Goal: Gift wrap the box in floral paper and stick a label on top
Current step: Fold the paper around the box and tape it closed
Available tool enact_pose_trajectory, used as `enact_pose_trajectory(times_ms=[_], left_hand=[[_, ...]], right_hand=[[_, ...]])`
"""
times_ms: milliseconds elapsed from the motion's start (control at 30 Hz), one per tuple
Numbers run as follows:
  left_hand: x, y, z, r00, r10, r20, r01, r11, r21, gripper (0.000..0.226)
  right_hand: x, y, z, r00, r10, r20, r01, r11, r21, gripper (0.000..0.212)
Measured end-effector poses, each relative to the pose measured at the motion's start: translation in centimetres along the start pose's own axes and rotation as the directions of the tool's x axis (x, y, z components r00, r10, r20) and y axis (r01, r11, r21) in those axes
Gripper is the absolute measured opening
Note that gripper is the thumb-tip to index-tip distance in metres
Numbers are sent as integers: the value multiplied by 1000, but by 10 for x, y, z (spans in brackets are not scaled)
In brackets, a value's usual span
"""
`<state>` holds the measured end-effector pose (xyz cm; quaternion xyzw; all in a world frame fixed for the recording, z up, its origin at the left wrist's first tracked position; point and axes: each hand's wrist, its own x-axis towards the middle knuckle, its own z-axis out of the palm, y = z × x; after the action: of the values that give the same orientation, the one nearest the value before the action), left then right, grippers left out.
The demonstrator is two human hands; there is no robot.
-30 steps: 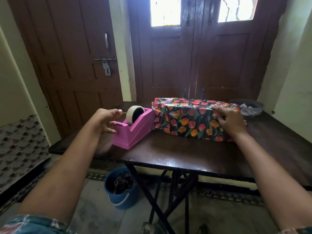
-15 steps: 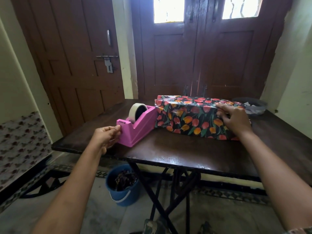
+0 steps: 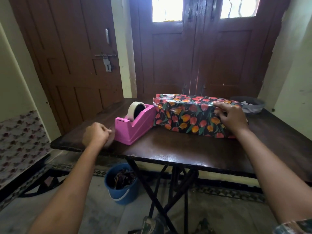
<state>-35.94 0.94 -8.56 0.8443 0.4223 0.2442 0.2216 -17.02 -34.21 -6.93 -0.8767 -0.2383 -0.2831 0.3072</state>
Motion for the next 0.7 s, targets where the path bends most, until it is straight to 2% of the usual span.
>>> enact_pose_trajectory(times_ms=[67, 133, 200, 300, 367, 467, 500, 600, 633, 700], left_hand=[[-9, -6, -5, 998, 29, -63, -33, 997, -62, 17], [-17, -1, -9, 988, 142, -62, -153, 955, -255, 17], [-28, 20, -10, 967, 251, 33, -190, 806, -560, 17], [-53, 77, 7, 933, 328, 147, -65, 557, -828, 13], [-68, 116, 26, 909, 373, 187, -5, 459, -888, 12], [-86, 176, 53, 860, 481, 169, -48, 407, -912, 12], [-91, 193, 60, 854, 494, 165, -55, 401, -914, 11], [-102, 231, 82, 876, 453, 167, -31, 398, -917, 15], [-104, 239, 90, 890, 422, 174, -16, 408, -913, 17], [-103, 245, 107, 906, 385, 175, -23, 459, -888, 18]], right_hand=[[0, -1, 0, 1000, 5, -6, -5, 1000, 11, 33], [-1, -2, 0, 1000, 22, -6, -21, 1000, 21, 34], [-1, -6, -2, 999, 44, 22, -45, 998, 41, 42], [2, -9, -8, 995, 86, 42, -90, 992, 83, 65], [5, -9, -9, 994, 88, 58, -92, 993, 67, 75], [11, 1, -11, 993, 94, 72, -101, 990, 96, 77], [12, 4, -11, 994, 85, 75, -94, 988, 120, 70], [14, 13, -10, 999, 7, 37, -11, 993, 118, 31], [13, 16, -9, 1000, -21, 14, 19, 993, 118, 24], [10, 18, -7, 999, -50, -14, 52, 989, 142, 24]])
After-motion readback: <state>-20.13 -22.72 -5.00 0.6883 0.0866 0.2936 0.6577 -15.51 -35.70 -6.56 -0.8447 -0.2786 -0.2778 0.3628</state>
